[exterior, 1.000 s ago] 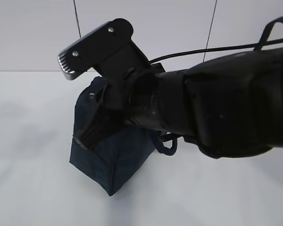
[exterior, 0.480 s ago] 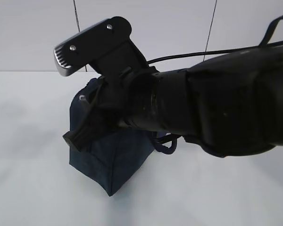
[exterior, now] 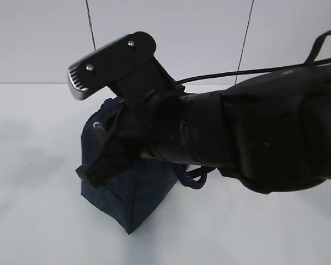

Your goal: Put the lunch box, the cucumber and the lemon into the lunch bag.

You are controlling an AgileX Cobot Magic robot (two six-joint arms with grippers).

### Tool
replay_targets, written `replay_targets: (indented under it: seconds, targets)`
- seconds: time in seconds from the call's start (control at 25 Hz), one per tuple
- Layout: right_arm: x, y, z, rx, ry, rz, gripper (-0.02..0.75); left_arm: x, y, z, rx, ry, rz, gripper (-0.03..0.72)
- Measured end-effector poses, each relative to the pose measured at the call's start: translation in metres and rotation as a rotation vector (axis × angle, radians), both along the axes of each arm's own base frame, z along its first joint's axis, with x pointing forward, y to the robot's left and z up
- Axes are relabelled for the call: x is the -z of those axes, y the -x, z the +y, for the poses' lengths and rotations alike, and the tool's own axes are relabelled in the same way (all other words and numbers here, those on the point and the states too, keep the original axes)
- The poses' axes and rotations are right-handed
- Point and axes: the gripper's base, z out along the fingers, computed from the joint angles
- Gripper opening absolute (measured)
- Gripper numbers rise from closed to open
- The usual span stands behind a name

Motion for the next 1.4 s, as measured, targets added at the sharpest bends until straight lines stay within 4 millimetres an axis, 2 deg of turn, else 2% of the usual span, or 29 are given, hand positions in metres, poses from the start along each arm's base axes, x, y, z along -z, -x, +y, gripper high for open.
replay_targets:
  seconds: [0.8,1.4]
  targets:
    - [-0.0003,-0.0017,-0.001,-0.006,-0.004,-0.001,0.02,0.0003,0.0002,0.0,0.001,-0.002,0.003,0.428]
    - [-0.0009,0.0032,0.0036,-0.123,0.015,-0.043,0.02,0.0003,0.0002,0.0,0.001,-0.002,0.003,0.405]
